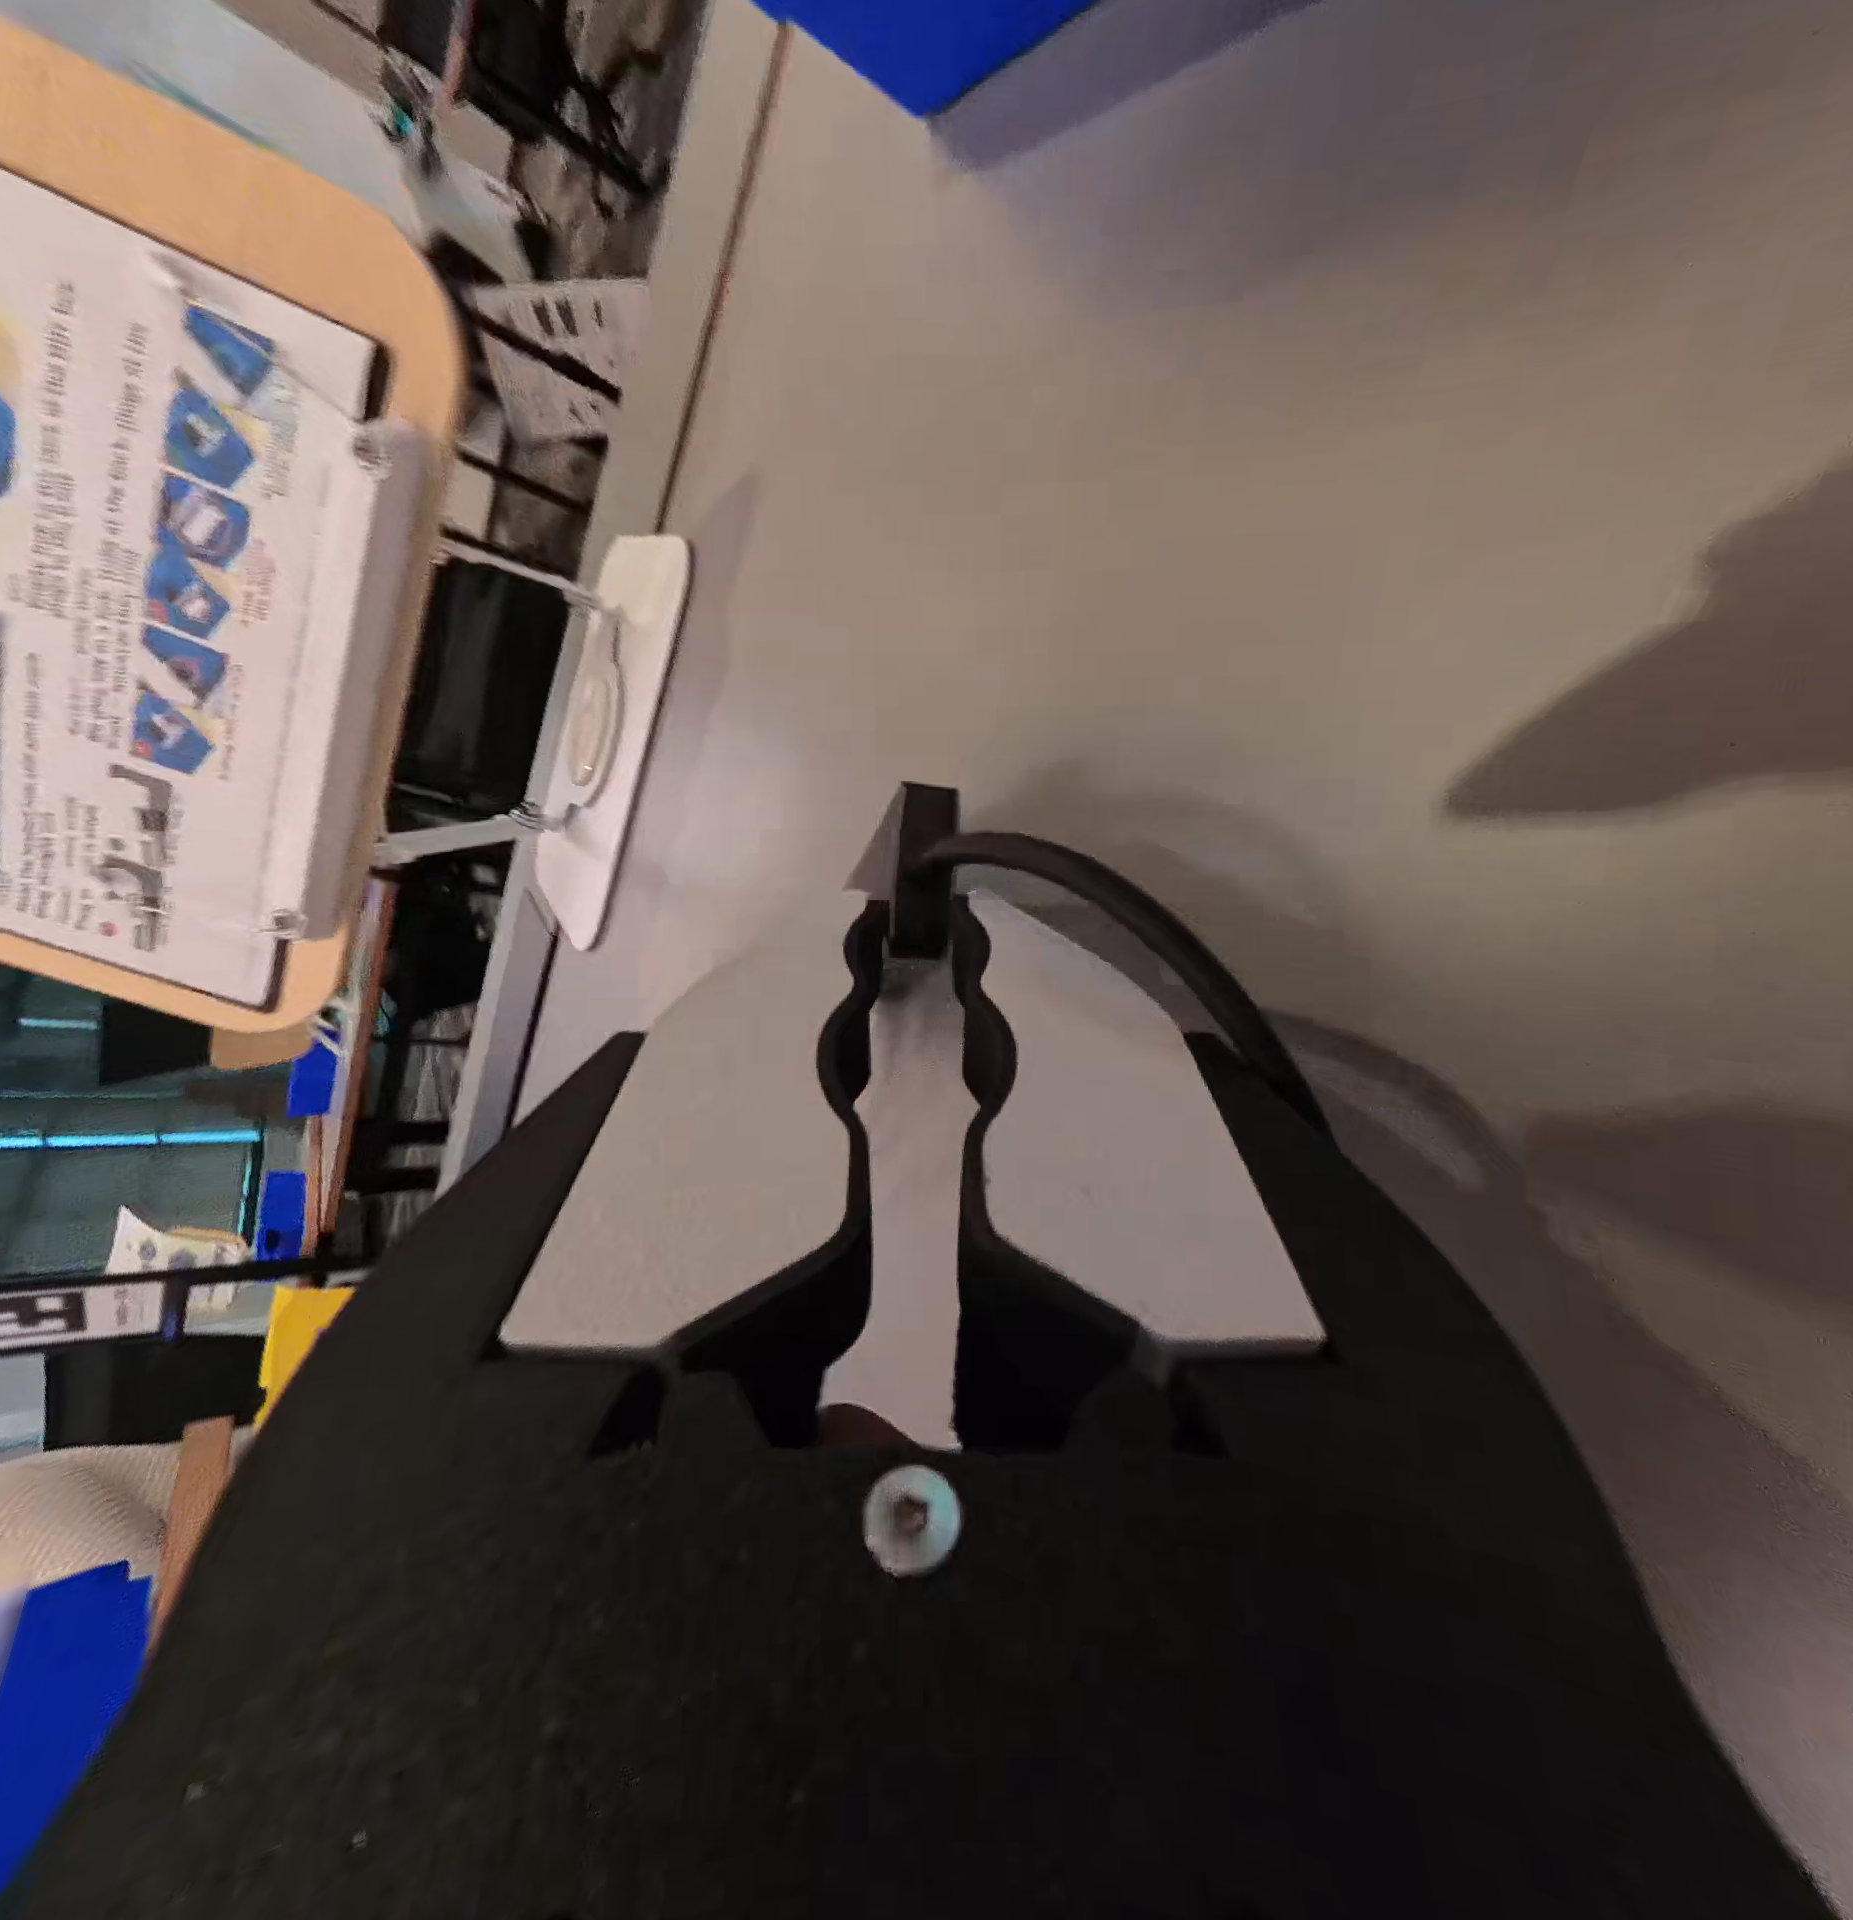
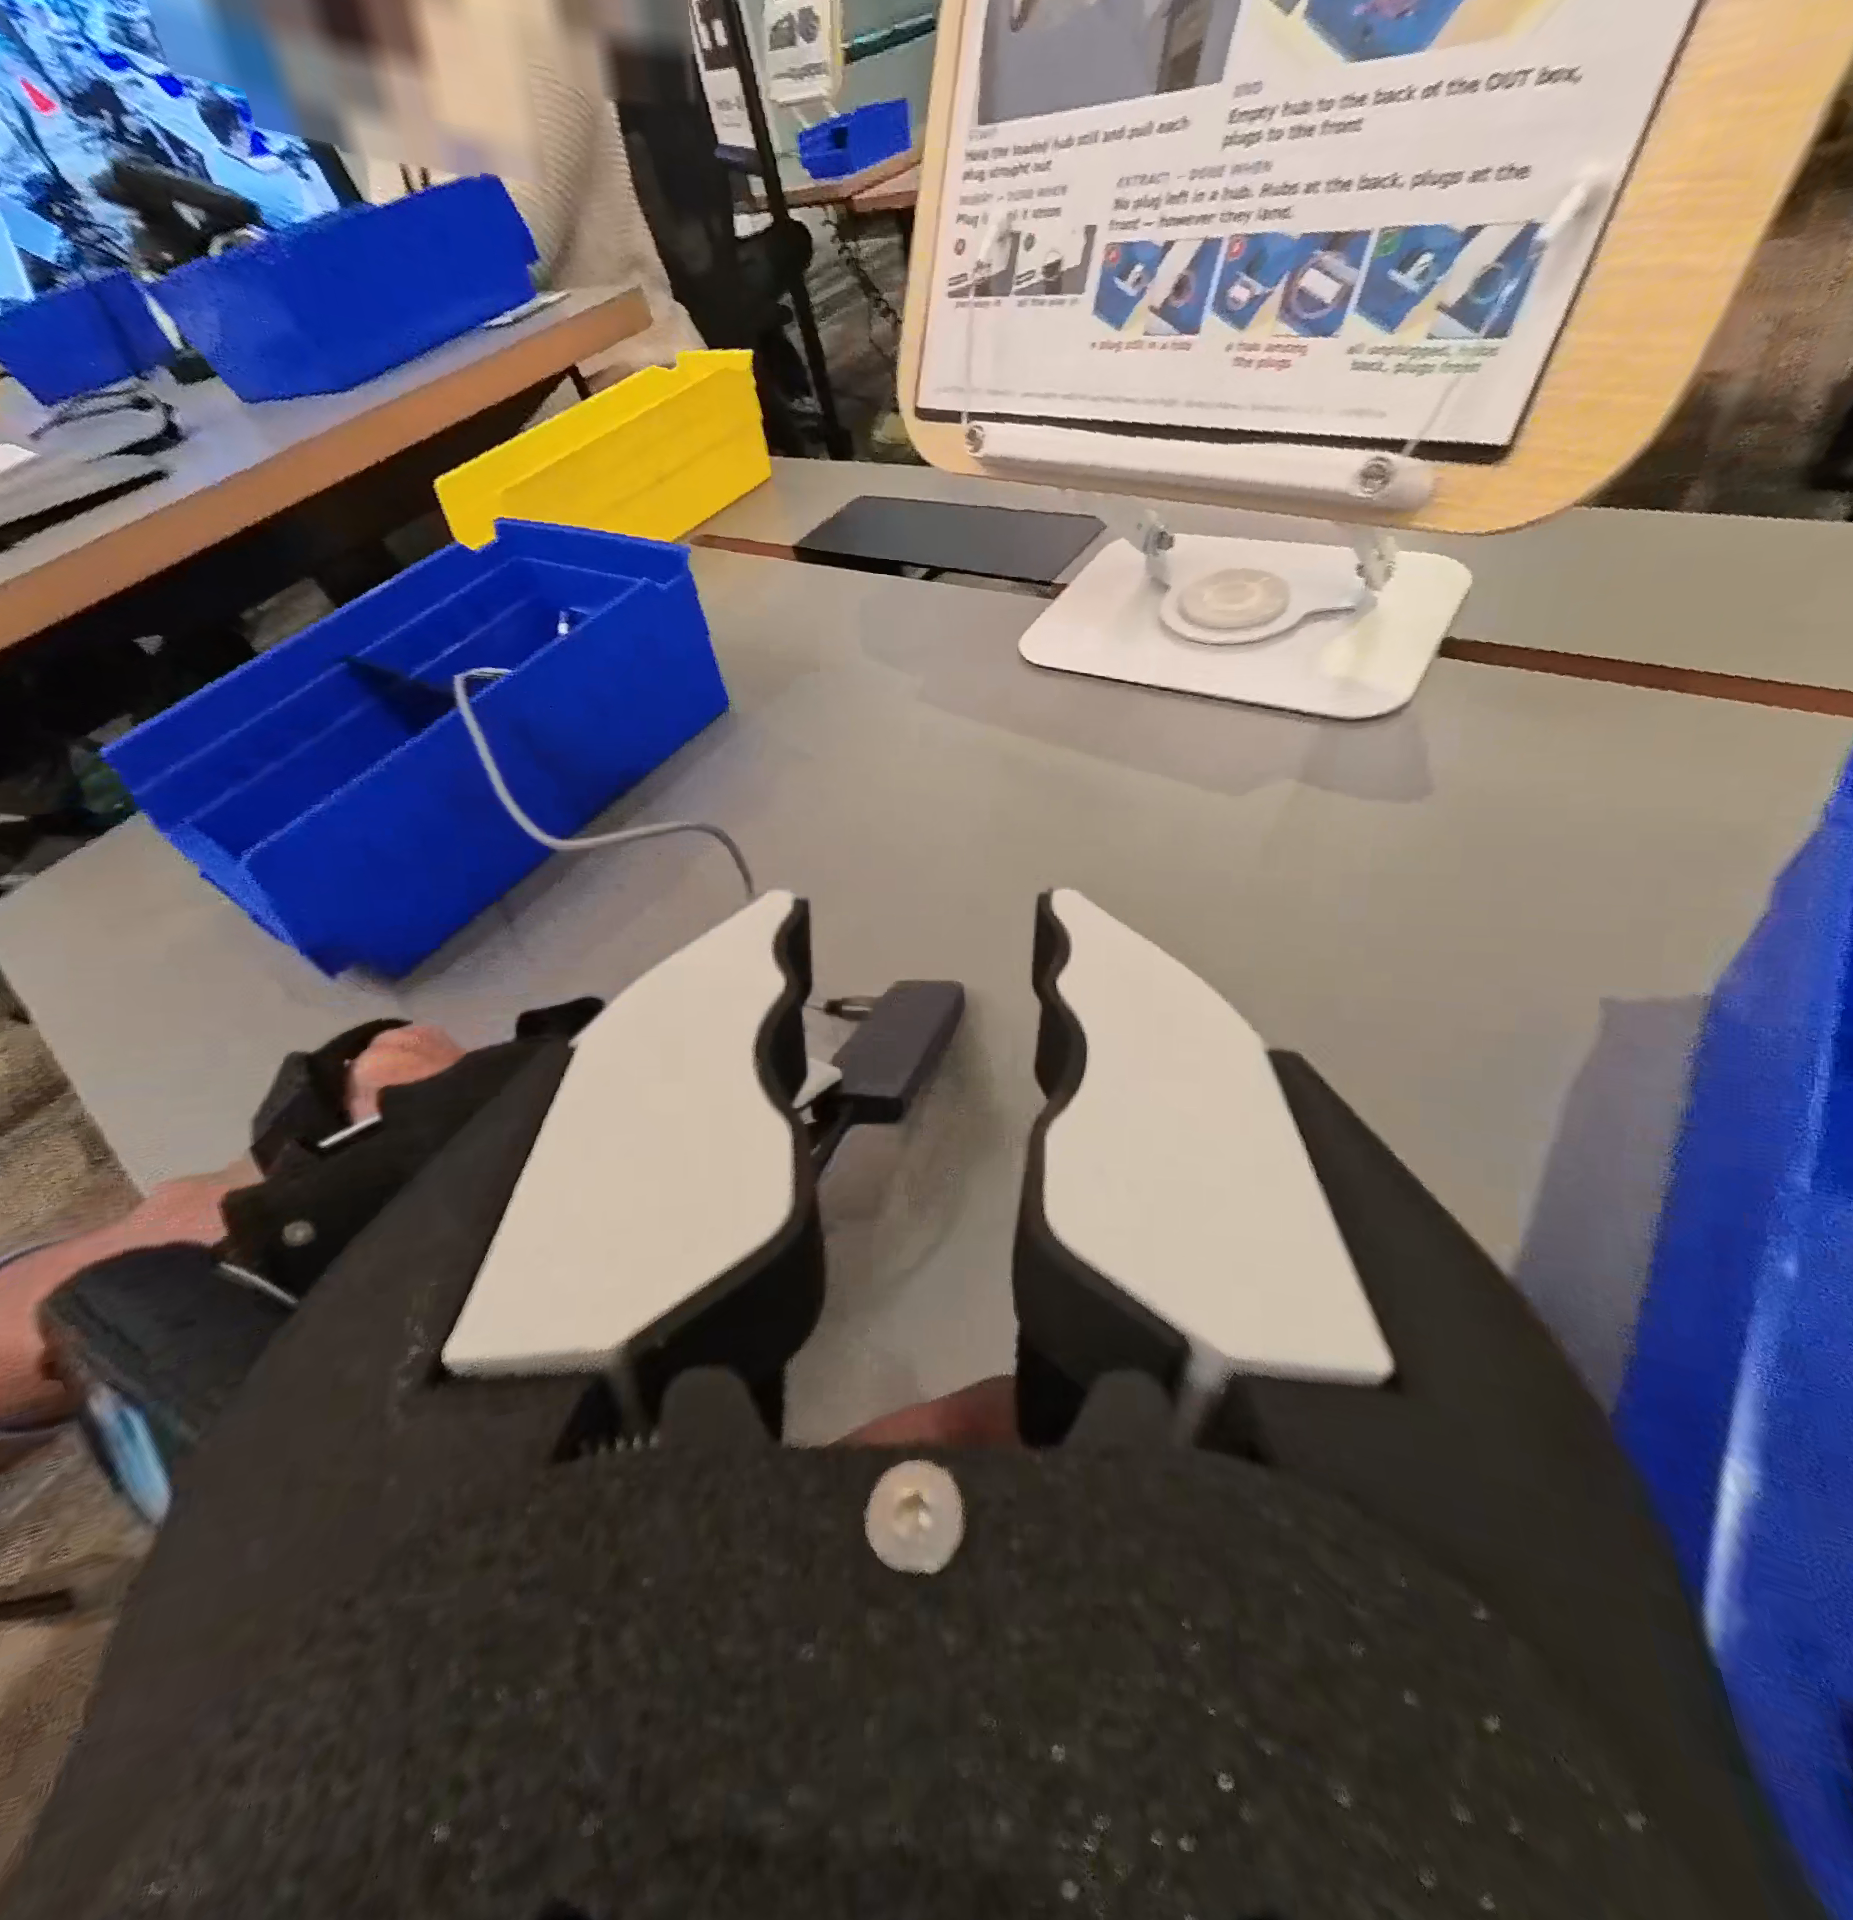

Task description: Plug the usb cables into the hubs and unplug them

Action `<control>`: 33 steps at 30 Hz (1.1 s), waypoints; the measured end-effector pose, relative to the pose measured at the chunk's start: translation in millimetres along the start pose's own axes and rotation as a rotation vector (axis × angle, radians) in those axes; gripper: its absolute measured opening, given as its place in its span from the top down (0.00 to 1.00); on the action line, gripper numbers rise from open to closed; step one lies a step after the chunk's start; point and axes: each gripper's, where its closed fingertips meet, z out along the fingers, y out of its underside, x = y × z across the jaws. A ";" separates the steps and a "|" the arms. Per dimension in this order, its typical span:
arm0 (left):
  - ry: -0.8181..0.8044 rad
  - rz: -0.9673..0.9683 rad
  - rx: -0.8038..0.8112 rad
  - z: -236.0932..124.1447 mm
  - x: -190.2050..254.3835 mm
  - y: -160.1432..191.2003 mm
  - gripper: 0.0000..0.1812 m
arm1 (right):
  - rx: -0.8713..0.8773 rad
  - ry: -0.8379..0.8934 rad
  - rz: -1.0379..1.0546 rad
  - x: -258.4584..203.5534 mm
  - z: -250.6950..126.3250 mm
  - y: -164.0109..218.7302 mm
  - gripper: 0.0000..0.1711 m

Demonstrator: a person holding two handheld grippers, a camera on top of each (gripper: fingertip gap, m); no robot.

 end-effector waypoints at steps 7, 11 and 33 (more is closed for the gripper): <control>0.087 -0.103 0.037 -30.2 18.1 -9.3 0.73 | -0.021 0.125 -0.030 22.1 -33.3 21.1 0.76; 0.152 -0.380 0.119 -89.6 -5.2 21.2 0.75 | -0.039 0.120 -0.009 13.9 -43.3 42.2 0.77; 0.282 -0.889 0.465 -172.7 -42.4 77.0 0.79 | -0.471 0.194 -0.009 -19.2 93.3 158.3 0.60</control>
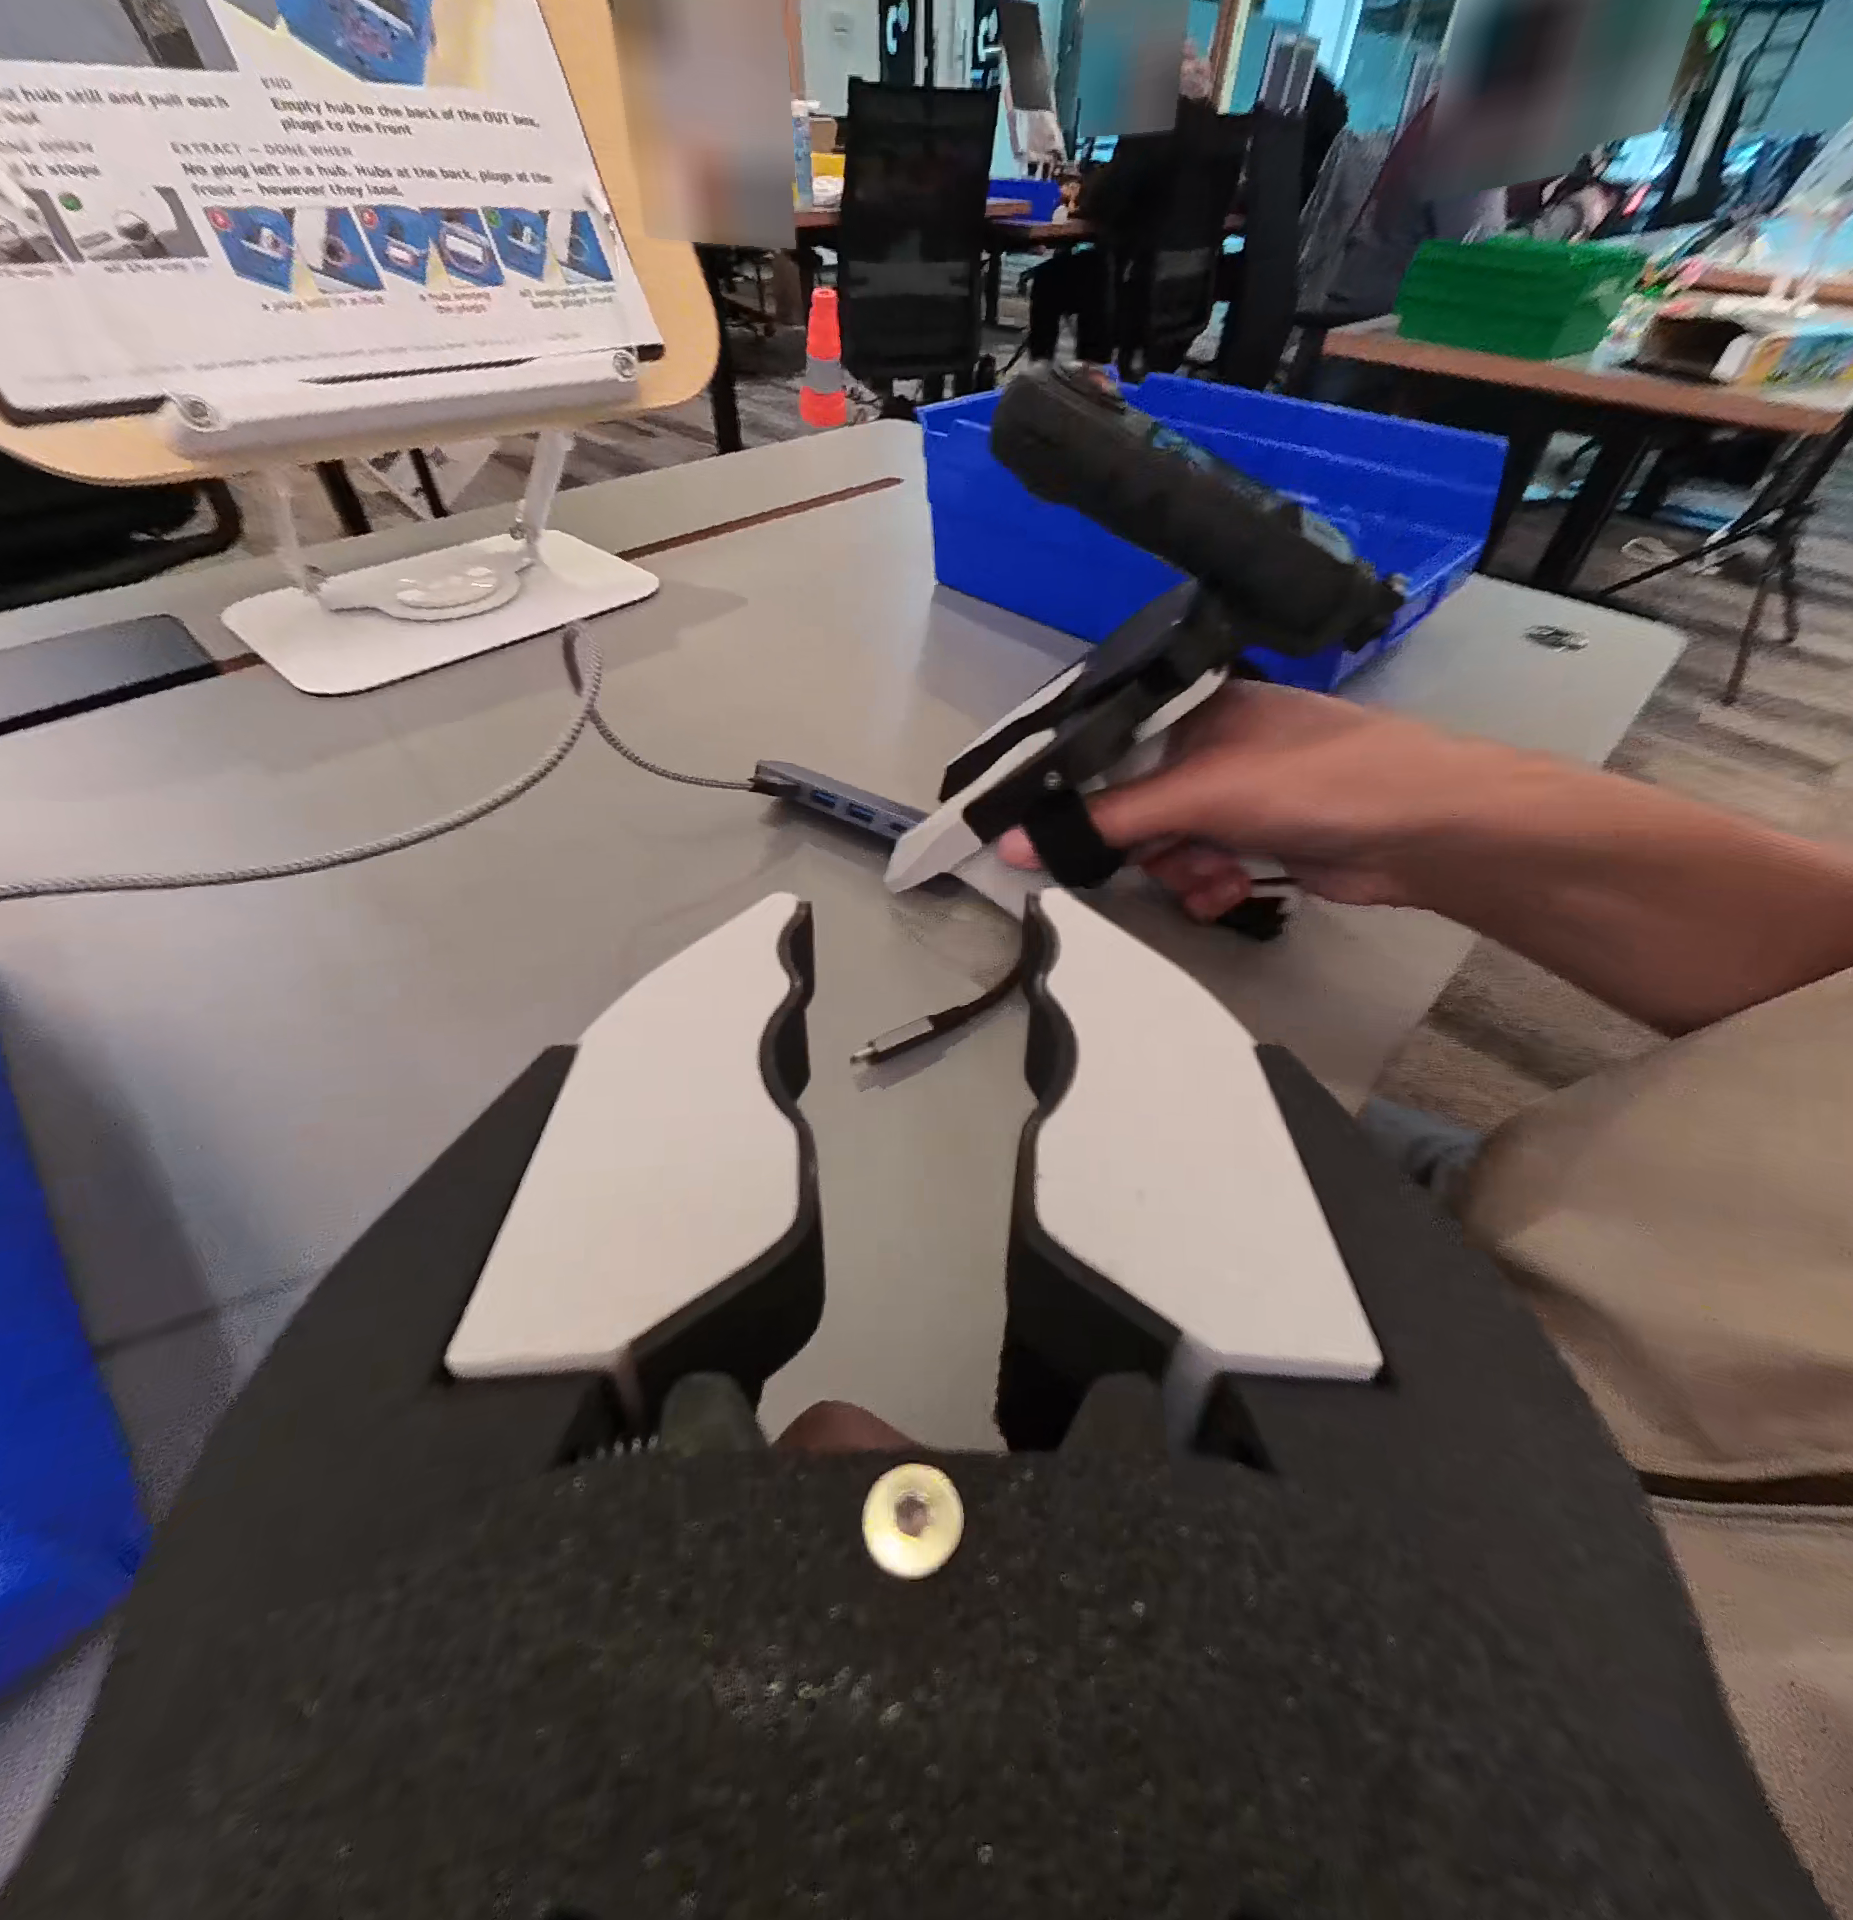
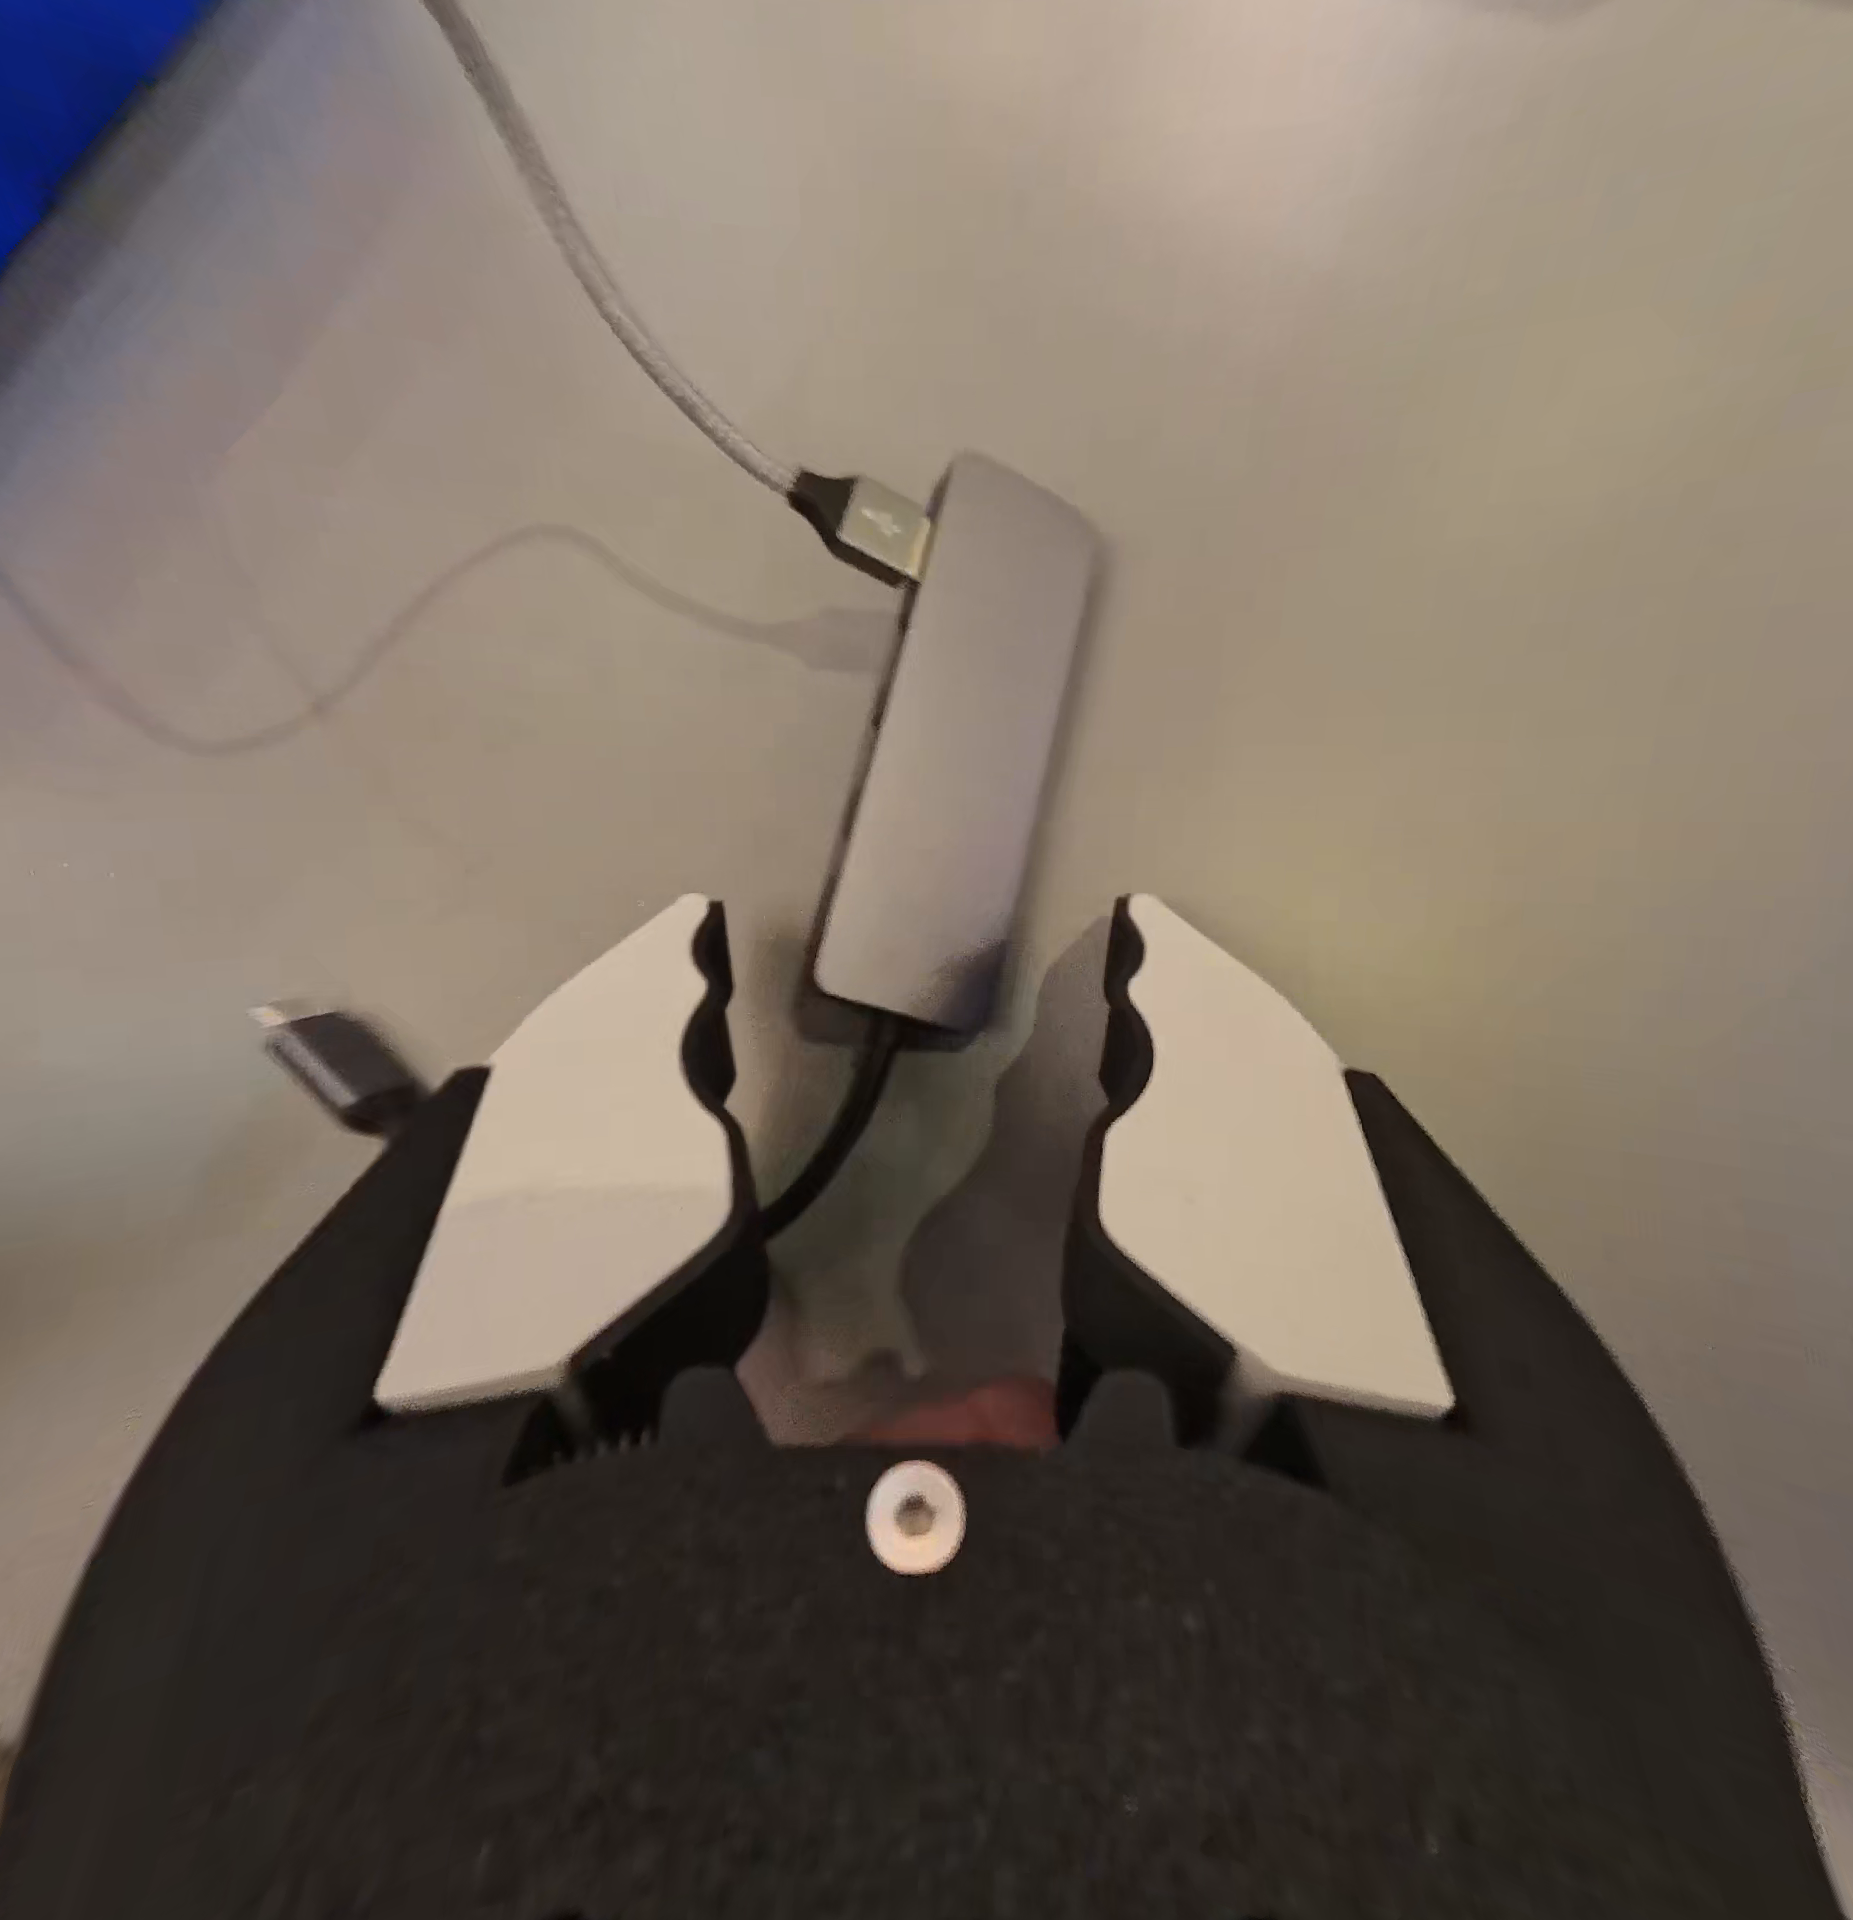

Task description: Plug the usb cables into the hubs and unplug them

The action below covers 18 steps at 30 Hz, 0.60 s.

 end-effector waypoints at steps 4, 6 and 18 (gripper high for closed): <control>0.028 -0.065 0.012 -2.2 0.5 1.1 0.80 | -0.032 0.038 -0.061 4.5 8.0 -2.8 0.62; 0.044 -0.072 0.001 -0.9 1.2 2.8 0.80 | -0.021 -0.011 -0.062 -0.1 8.5 -4.7 0.78; -0.005 0.172 -0.130 16.6 -24.1 -36.8 0.80 | 0.074 -0.118 -0.356 31.9 -29.6 -19.4 0.79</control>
